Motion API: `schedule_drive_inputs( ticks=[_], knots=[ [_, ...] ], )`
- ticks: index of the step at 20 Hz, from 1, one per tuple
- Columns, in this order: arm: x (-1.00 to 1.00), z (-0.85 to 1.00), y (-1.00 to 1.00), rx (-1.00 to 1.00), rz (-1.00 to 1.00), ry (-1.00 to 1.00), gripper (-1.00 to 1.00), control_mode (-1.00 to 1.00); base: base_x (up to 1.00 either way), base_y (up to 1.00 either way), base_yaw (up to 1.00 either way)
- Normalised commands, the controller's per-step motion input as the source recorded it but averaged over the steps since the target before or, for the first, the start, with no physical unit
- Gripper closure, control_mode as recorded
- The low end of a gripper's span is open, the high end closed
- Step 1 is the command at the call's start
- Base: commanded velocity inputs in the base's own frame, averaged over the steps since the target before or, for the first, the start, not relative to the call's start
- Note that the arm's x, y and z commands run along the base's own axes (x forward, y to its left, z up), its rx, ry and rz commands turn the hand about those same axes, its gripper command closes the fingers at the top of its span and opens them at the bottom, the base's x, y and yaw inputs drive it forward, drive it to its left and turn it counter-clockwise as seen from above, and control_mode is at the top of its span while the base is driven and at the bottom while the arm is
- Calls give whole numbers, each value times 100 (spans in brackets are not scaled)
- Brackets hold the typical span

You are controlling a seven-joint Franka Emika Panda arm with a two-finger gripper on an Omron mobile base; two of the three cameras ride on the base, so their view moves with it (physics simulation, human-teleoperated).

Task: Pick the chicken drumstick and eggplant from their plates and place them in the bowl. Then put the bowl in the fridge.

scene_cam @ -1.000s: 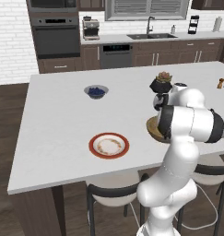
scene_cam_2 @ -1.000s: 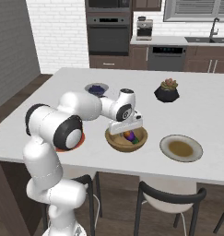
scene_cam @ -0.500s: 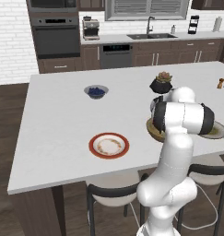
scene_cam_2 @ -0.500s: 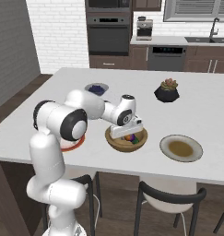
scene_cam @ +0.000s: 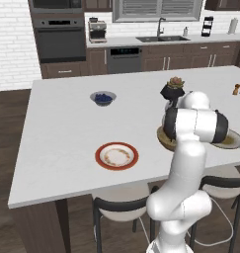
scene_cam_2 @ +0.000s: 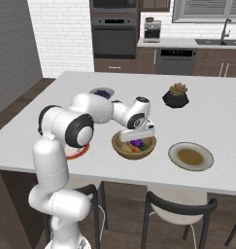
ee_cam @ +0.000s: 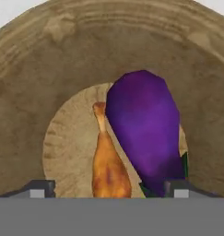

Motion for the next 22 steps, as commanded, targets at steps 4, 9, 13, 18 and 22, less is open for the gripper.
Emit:
schedule_drive_inputs(
  ticks=[4,9,13,18,22],
  knots=[
    [-67,56,-3,13,-24,-6,-100,-100,0,0,0],
    [-61,45,0,7,-52,0,-100,-100,0,0,0],
    [-47,15,0,0,-73,3,-100,-100,0,0,0],
    [-53,1,4,0,-72,4,-100,-100,0,0,0],
    [-33,8,3,14,-80,5,-100,-100,0,0,0]
  ],
)
